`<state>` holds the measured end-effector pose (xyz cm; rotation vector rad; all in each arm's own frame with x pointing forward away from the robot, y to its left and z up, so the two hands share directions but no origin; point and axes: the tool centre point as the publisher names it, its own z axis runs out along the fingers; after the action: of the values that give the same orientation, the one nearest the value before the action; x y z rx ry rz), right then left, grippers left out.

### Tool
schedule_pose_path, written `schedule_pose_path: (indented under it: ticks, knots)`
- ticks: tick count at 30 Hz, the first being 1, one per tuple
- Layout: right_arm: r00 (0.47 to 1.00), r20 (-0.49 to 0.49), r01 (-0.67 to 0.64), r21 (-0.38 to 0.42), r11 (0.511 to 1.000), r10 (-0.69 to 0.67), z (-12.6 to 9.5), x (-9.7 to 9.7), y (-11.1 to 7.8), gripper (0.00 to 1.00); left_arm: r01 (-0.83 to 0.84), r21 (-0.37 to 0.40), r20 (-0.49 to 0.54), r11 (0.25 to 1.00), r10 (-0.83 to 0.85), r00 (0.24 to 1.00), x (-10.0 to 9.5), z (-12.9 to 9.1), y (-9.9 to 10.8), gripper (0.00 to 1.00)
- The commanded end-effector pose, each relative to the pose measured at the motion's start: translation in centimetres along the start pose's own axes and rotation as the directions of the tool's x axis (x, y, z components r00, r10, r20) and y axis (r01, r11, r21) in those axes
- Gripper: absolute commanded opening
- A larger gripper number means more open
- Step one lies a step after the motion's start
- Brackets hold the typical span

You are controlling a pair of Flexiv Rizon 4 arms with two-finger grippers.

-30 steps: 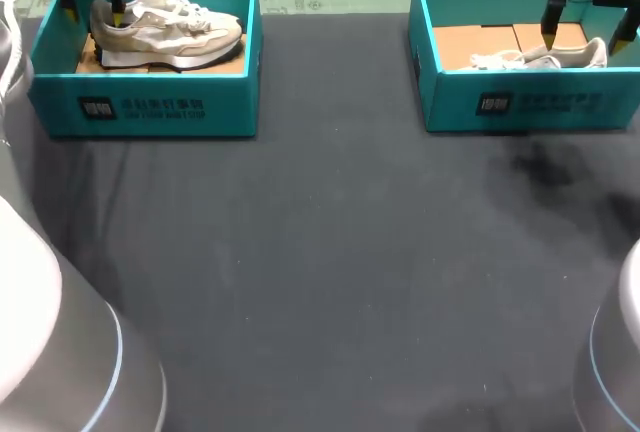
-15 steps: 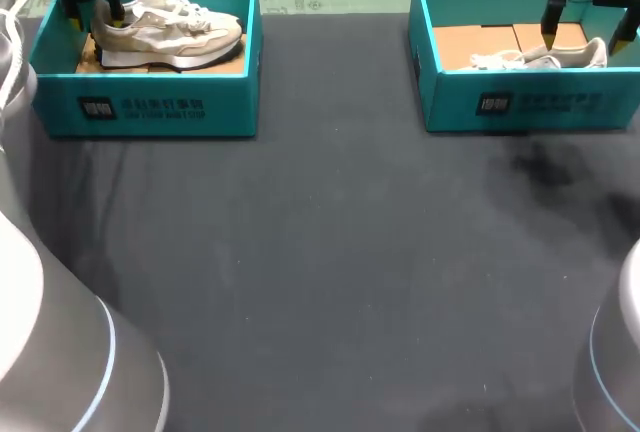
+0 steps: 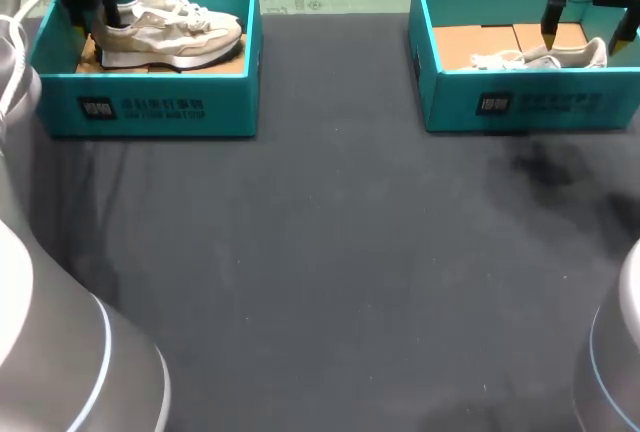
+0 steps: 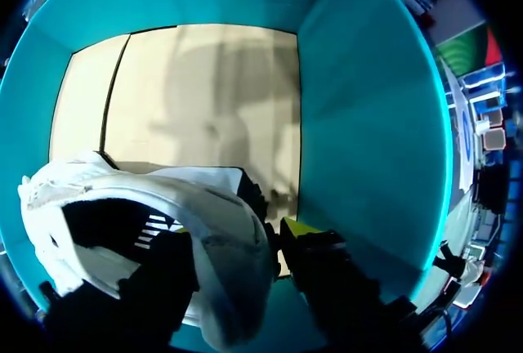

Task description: Take the shoe out of the shoebox, open the shoe tongue, remove and reinsert the insole, then place the shoe into the shoebox

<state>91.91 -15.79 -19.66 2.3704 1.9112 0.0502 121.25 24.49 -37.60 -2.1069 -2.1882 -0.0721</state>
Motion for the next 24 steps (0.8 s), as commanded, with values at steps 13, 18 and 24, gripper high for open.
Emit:
schedule_pose_path:
  ticks: [13, 18, 24]
  knots:
    - [1.0, 0.0, 0.0, 0.0, 1.0, 0.0, 0.0, 0.0, 0.0, 1.0, -0.001, 0.009, -0.002, 1.0, 0.001, 1.0, 0.7, 0.2, 0.8, 0.0]
    - [1.0, 0.0, 0.0, 0.0, 1.0, 0.0, 0.0, 0.0, 0.0, 1.0, -0.004, 0.005, -0.001, 1.0, 0.004, 1.0, 1.2, -0.4, 0.8, 0.0]
    - [1.0, 0.0, 0.0, 0.0, 1.0, 0.0, 0.0, 0.0, 0.0, 1.0, 0.002, 0.003, -0.014, 1.0, -0.002, 1.0, 1.8, -0.6, 0.8, 0.0]
